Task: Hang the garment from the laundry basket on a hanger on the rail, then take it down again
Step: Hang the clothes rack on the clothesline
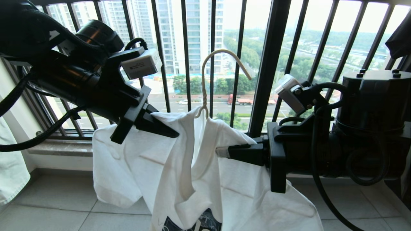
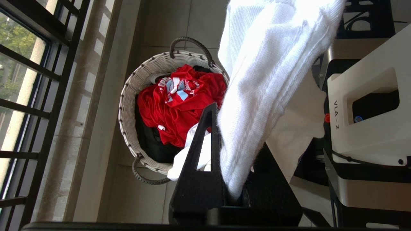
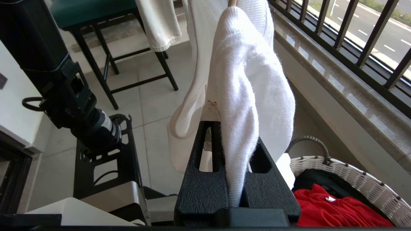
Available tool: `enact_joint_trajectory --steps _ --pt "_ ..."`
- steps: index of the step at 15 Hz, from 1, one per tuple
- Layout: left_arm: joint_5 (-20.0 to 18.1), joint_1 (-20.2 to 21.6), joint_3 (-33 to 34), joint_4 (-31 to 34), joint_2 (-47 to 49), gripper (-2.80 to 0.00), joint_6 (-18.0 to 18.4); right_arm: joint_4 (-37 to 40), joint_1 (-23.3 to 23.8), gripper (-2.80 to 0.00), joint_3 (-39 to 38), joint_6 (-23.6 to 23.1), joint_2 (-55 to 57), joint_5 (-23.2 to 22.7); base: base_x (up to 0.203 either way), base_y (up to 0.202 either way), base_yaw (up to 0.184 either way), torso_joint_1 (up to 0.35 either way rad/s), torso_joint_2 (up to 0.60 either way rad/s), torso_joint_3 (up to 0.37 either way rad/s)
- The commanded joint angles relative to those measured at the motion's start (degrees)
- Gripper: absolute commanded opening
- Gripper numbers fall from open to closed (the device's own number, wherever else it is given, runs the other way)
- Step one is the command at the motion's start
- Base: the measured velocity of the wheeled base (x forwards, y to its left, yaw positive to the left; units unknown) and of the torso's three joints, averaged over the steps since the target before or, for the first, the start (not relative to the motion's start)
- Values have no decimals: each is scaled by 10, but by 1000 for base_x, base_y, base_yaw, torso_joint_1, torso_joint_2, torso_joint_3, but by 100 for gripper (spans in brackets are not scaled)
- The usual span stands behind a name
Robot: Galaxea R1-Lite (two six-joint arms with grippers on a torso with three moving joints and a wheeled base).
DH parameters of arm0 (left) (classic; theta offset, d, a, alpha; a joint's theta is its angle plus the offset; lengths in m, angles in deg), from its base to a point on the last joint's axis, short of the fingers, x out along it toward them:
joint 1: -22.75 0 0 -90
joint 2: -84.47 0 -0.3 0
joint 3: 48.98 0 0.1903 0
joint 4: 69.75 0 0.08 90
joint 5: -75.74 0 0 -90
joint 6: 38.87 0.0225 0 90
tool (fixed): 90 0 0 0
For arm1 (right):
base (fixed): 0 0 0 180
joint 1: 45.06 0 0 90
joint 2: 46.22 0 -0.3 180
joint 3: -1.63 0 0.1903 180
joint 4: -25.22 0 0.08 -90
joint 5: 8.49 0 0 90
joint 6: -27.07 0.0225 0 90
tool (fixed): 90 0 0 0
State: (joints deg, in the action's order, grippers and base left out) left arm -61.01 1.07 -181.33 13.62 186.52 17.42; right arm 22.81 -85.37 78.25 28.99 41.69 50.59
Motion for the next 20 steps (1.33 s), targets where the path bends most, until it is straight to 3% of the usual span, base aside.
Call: enact_joint_trajectory --steps 1,2,5,9,13,15,18,20 --pt "0 0 4 0 -5 -280 3 -2 1 -280 0 -1 2 -1 0 0 0 0 0 0" --pt "0 0 1 -1 -4 -280 3 -4 1 0 -2 -2 2 1 0 0 0 0 0 0" --pt "-11 1 1 -2 -1 -280 -9 -4 4 0 2 -1 3 2 0 0 0 0 0 0" --pt "-91 10 12 -3 9 -280 -55 -4 11 0 5 -2 9 4 0 0 0 0 0 0" --pt "-136 23 42 -5 15 -280 -60 -3 21 0 16 -1 23 15 0 0 0 0 0 0" --pt "-157 28 81 -55 16 -280 -70 -3 22 0 21 -2 32 26 0 0 0 0 0 0" --pt "-185 33 181 -205 12 -280 -108 -3 22 0 32 -1 45 51 0 0 0 0 0 0" --pt "-198 44 211 -244 13 -280 -123 -3 22 0 38 -1 50 62 0 0 0 0 0 0"
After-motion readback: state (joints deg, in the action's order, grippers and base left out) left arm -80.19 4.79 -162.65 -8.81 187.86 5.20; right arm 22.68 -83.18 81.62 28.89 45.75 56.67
